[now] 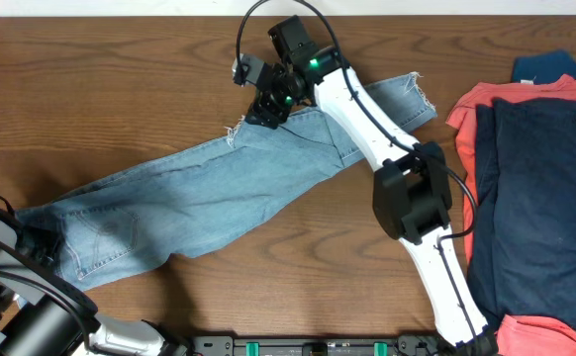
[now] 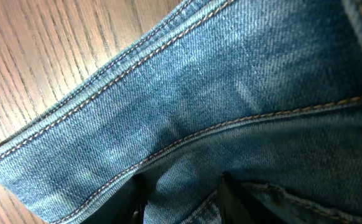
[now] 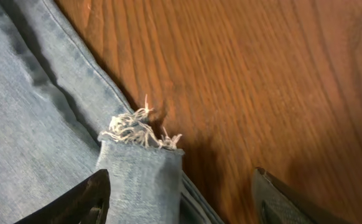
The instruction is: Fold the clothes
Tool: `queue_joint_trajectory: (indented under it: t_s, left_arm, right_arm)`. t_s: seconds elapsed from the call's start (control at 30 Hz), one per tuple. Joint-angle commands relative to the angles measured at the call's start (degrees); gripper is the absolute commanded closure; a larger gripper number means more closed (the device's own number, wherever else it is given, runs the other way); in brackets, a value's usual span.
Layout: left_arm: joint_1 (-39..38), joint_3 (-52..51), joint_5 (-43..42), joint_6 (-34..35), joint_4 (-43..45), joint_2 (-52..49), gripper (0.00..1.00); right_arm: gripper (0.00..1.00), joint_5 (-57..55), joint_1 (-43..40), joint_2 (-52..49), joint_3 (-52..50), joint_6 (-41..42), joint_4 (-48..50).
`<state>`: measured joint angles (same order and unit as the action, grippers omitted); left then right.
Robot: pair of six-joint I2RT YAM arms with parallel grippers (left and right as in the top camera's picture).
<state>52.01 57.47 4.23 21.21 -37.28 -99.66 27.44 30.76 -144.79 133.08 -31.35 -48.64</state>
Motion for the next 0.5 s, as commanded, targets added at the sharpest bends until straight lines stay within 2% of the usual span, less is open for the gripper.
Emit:
queue_joint_trajectory:
  t_s: [0.0, 0.33, 0.47]
  left_arm:
    - [-0.1, -0.2, -2.4, 0.3, 0.7, -1.2, 0.61]
    - [-0.1, -0.2, -2.3, 0.3, 0.7, -1.2, 0.61]
    - [-0.1, -0.2, -2.3, 0.3, 0.7, -1.2, 0.61]
  right_arm:
    - [0.29, 0.2, 0.7, -1.5, 0.7, 1.4, -0.7]
    - [0.28, 1.6, 0.8, -4.2, 0.6, 1.4, -2.4]
    - [0.32, 3.7, 0.8, -4.4, 0.6, 1.3, -2.6]
